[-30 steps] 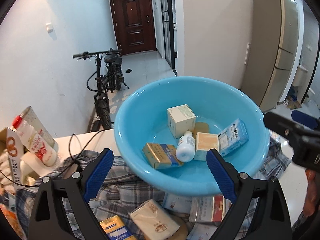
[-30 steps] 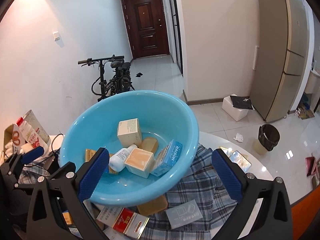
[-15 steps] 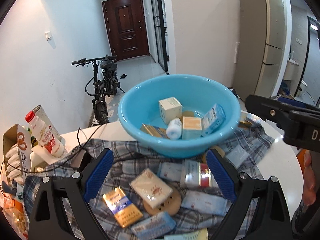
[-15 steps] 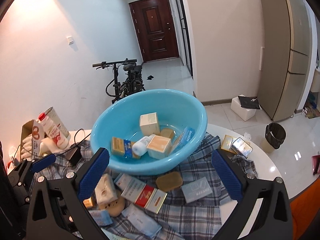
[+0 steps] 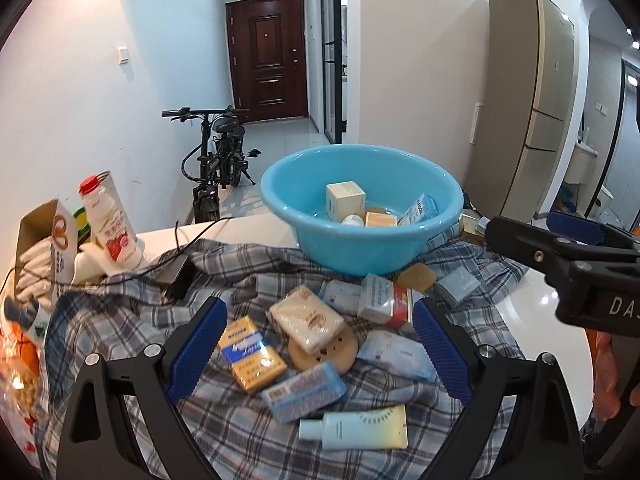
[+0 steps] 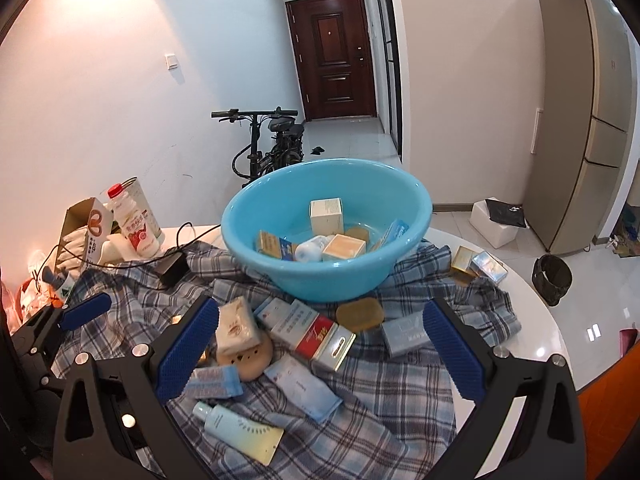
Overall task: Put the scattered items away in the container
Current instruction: 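Withdraw both tools from the basin back over the shirt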
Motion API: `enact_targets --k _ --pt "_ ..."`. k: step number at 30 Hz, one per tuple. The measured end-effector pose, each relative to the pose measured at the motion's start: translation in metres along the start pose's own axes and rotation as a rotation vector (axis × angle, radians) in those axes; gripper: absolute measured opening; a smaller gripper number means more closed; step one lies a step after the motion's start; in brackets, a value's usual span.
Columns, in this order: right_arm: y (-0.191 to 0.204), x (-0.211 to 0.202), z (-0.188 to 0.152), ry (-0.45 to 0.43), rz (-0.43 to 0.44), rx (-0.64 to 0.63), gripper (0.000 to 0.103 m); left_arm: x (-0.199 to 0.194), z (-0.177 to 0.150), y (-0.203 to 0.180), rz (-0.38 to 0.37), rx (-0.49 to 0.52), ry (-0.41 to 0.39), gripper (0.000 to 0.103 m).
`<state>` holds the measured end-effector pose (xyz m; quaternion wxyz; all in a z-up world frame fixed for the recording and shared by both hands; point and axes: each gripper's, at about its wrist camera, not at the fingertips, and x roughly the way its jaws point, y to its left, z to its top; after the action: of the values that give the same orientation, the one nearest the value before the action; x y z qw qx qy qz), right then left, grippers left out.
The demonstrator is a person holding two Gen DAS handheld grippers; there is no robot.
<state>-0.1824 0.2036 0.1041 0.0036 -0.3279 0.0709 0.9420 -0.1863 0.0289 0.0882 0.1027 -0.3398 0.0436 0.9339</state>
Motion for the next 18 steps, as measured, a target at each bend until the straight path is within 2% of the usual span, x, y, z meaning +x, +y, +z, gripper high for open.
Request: enact_targets --k 4,11,18 --pt "0.000 -0.011 -0.010 -0.013 0.016 0.012 0.102 -0.009 -0.013 0.005 0.019 -0.014 -0.008 0.096" --pt "0.002 -0.020 -0.029 -0.010 0.018 0.000 0.102 -0.018 -0.037 0.010 -0.007 -0.041 0.008 0.096" --pt "-0.002 -0.031 -0.051 -0.002 0.043 0.026 0.102 -0.019 -0.055 0.006 0.005 -0.015 0.025 0.096"
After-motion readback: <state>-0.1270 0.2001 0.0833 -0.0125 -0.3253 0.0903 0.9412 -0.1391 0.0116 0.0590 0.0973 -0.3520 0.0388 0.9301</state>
